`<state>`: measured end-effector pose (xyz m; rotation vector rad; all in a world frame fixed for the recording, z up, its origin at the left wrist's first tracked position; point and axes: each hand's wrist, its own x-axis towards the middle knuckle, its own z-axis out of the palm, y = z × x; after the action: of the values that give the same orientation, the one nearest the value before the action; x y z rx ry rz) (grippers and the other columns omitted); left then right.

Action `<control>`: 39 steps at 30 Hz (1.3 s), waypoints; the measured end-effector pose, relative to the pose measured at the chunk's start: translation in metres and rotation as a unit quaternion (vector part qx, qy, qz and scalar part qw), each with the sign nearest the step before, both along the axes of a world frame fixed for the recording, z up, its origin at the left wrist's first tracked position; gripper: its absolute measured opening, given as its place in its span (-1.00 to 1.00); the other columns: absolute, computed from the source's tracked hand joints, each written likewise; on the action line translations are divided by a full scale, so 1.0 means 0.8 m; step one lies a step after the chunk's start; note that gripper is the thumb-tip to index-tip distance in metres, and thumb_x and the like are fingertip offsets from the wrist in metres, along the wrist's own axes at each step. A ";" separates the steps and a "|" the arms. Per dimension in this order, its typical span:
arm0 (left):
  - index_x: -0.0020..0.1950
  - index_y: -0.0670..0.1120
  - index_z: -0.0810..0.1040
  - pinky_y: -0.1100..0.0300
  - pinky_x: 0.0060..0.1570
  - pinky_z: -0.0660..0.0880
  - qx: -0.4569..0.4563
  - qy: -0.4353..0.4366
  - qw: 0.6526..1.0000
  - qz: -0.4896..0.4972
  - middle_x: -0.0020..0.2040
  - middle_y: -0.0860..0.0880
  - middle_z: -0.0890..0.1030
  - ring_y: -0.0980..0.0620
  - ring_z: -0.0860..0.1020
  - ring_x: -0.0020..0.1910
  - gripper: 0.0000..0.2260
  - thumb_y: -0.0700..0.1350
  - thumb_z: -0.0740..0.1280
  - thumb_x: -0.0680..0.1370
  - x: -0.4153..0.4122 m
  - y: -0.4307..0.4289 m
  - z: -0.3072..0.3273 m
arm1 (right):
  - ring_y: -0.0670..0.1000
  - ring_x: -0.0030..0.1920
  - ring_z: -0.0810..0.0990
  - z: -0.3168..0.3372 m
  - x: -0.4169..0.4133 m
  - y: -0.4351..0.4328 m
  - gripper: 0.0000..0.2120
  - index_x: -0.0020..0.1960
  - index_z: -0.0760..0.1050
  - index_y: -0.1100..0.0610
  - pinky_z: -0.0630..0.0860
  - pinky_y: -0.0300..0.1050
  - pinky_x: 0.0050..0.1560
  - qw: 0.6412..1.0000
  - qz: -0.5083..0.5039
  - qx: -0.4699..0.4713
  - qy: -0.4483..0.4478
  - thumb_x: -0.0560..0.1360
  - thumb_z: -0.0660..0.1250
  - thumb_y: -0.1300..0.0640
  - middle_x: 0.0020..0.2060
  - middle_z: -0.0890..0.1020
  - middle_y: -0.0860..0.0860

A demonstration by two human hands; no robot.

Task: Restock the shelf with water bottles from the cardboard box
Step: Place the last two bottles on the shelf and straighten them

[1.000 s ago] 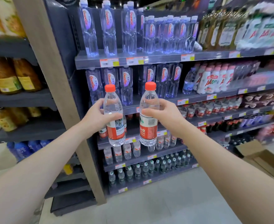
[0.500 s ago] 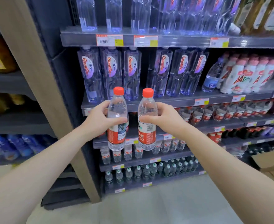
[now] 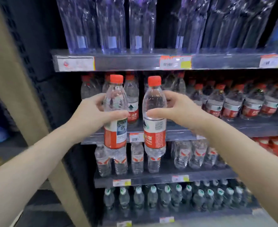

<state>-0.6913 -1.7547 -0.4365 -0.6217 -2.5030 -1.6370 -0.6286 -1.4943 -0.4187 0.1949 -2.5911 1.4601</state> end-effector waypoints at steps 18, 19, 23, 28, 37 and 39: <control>0.18 0.25 0.65 0.18 0.06 0.62 0.039 0.072 0.997 0.004 -0.07 0.20 0.75 0.25 0.72 -0.05 -0.50 0.14 0.68 0.28 0.002 0.042 -0.065 | -0.04 -0.10 0.68 -0.031 -0.071 0.026 -0.75 -0.02 0.57 0.08 0.56 -0.11 -0.14 0.990 -0.077 -0.033 0.114 0.47 0.52 -0.05 -0.12 0.71 0.00; 0.18 0.25 0.64 0.16 0.03 0.63 0.042 0.068 0.997 -0.003 -0.09 0.18 0.76 0.22 0.73 -0.08 -0.53 0.08 0.67 0.32 0.002 0.044 -0.066 | -0.04 -0.10 0.66 -0.031 -0.081 0.028 -0.70 0.00 0.54 0.08 0.56 -0.10 -0.16 0.989 -0.091 -0.031 0.115 0.44 0.54 -0.07 -0.10 0.69 0.00; 0.28 0.24 0.56 0.27 -0.14 0.63 0.047 0.048 0.997 -0.041 -0.08 0.13 0.77 0.17 0.74 -0.10 -0.46 -0.03 0.64 0.37 -0.003 0.050 -0.066 | -0.05 -0.01 0.60 -0.035 -0.121 0.033 -0.48 0.19 0.45 0.10 0.51 -0.15 -0.18 0.982 -0.126 -0.045 0.132 0.38 0.59 -0.08 0.00 0.61 -0.03; 0.29 0.29 0.57 0.05 0.05 0.64 0.056 0.045 0.997 -0.040 -0.04 0.06 0.78 0.08 0.75 -0.05 -0.40 0.07 0.64 0.29 -0.018 0.048 -0.069 | 0.05 0.05 0.64 -0.056 -0.172 0.036 -0.48 0.23 0.44 0.12 0.60 -0.02 0.00 0.979 -0.128 -0.089 0.133 0.40 0.58 -0.01 0.03 0.63 0.01; 0.27 0.06 0.63 -0.04 0.12 0.63 0.096 0.012 0.995 -0.029 -0.01 0.02 0.78 0.02 0.76 -0.03 -0.51 -0.04 0.63 0.36 -0.032 0.042 -0.084 | 0.09 0.12 0.56 -0.104 -0.207 0.022 -0.10 0.60 0.09 0.04 0.49 -0.10 0.11 0.975 -0.179 -0.049 0.124 0.43 0.55 0.10 0.20 0.56 0.05; 0.26 0.06 0.62 0.13 -0.03 0.62 0.092 0.017 0.995 -0.027 -0.04 0.05 0.78 0.08 0.75 -0.07 -0.53 -0.13 0.62 0.39 -0.029 0.045 -0.083 | 0.15 0.13 0.58 -0.121 -0.203 0.021 0.03 0.64 -0.09 -0.02 0.50 -0.08 0.08 0.967 -0.220 -0.003 0.129 0.43 0.55 0.07 0.24 0.55 0.14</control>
<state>-0.7148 -1.7184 -0.5030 -0.6952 -2.2954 -1.8332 -0.7909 -1.4779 -0.5153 -0.1728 -2.2351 1.1920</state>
